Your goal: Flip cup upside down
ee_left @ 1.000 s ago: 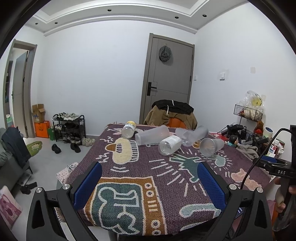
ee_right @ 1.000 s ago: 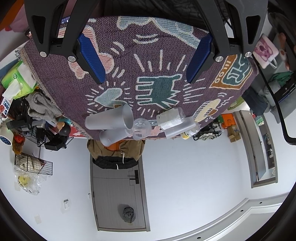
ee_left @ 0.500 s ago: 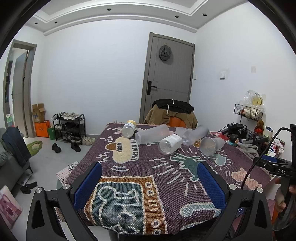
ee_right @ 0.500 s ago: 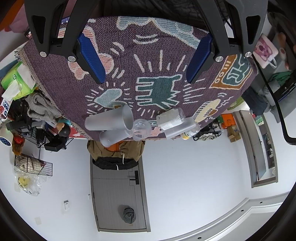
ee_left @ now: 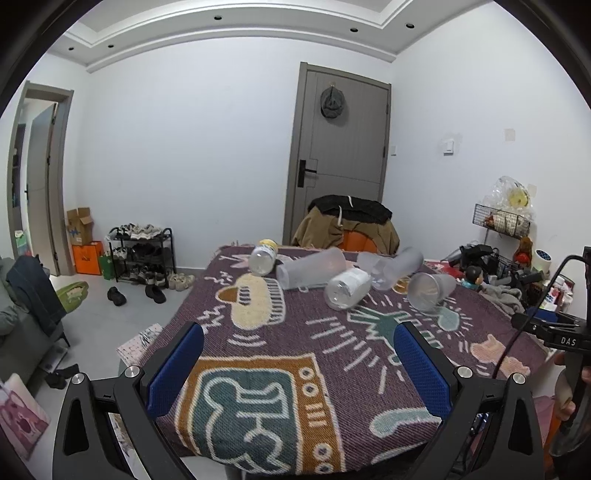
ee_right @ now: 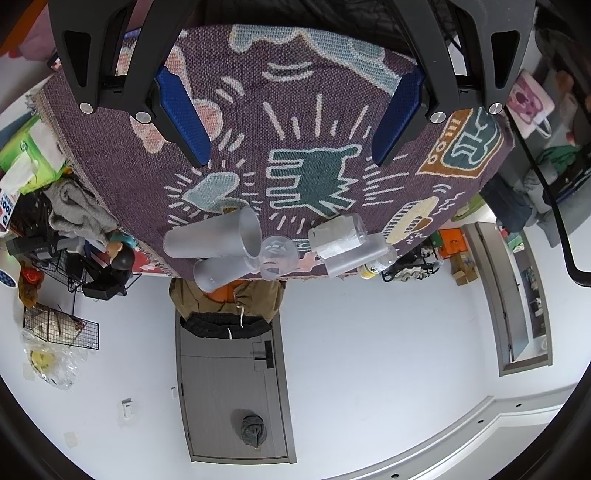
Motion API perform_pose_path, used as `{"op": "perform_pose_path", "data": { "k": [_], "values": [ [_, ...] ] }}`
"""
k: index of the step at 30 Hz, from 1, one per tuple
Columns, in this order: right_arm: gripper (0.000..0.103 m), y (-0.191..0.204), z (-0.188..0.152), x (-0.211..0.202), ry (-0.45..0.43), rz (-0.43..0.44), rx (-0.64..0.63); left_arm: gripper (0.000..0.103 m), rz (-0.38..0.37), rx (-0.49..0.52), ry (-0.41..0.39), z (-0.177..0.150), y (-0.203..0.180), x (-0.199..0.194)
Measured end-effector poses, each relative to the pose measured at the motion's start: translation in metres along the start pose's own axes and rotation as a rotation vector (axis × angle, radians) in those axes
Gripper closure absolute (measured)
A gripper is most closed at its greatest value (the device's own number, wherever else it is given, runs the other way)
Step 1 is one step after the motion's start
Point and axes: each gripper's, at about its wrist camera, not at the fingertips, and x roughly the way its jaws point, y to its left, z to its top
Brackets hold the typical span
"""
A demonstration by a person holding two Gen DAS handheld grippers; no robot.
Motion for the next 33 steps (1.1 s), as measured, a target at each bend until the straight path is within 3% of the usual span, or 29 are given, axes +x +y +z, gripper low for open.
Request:
{"op": "perform_pose_path", "data": {
  "k": [9, 23, 33],
  "values": [
    [0.014, 0.007, 0.027, 0.019, 0.018, 0.054, 0.003, 0.0, 0.02, -0.018, -0.031, 0.017, 0.02, 0.016],
    [0.014, -0.003, 0.063, 0.089, 0.112, 0.055, 0.037, 0.0, 0.026, 0.035, 0.151, 0.053, 0.039, 0.1],
    [0.014, -0.019, 0.082, 0.139, 0.169, 0.036, 0.083, 0.0, 0.015, 0.059, 0.215, 0.094, 0.054, 0.176]
  ]
}}
